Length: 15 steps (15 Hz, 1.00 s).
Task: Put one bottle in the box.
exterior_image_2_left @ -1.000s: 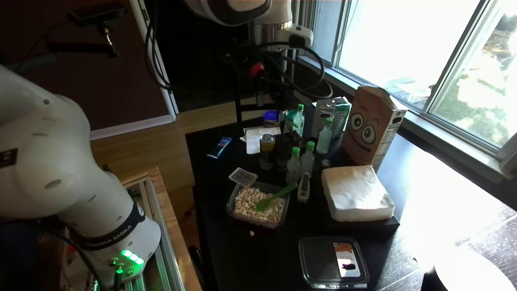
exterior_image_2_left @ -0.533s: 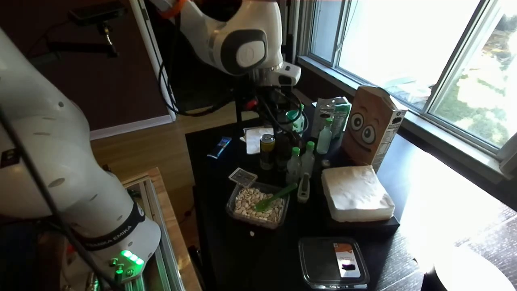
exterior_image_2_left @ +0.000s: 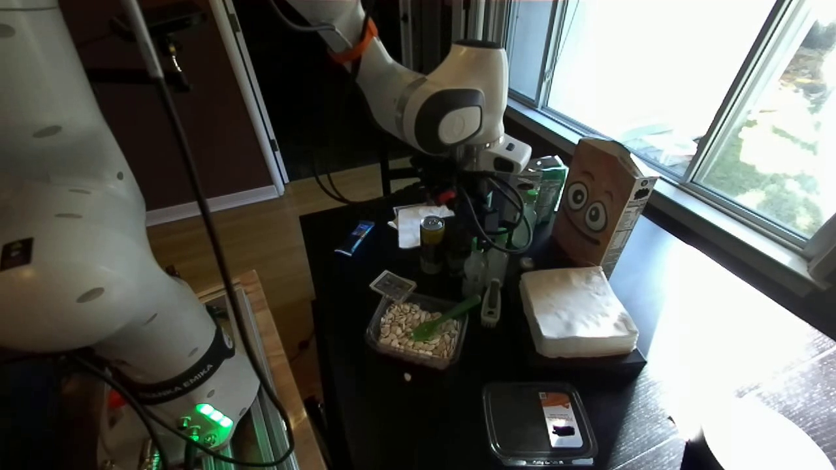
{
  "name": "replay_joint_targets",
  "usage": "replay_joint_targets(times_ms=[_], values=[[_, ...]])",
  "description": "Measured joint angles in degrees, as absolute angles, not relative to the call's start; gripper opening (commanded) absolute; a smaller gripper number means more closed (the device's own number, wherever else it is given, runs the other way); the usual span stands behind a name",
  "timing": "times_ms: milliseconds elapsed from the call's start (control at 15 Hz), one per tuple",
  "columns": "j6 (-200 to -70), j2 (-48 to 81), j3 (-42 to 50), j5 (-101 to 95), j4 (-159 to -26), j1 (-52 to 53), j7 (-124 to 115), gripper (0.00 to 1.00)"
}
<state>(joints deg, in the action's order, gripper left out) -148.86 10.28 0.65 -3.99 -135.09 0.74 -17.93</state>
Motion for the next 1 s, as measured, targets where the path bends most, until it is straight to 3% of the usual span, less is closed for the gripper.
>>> replay_joint_targets(times_ms=[800,1000], values=[[-147.7,12.6,2.3,-2.9,-133.5,0.6,-17.0,1.0],[-148.4,12.6,1.8,-1.2,-134.5,0.6,-16.3,0.94]])
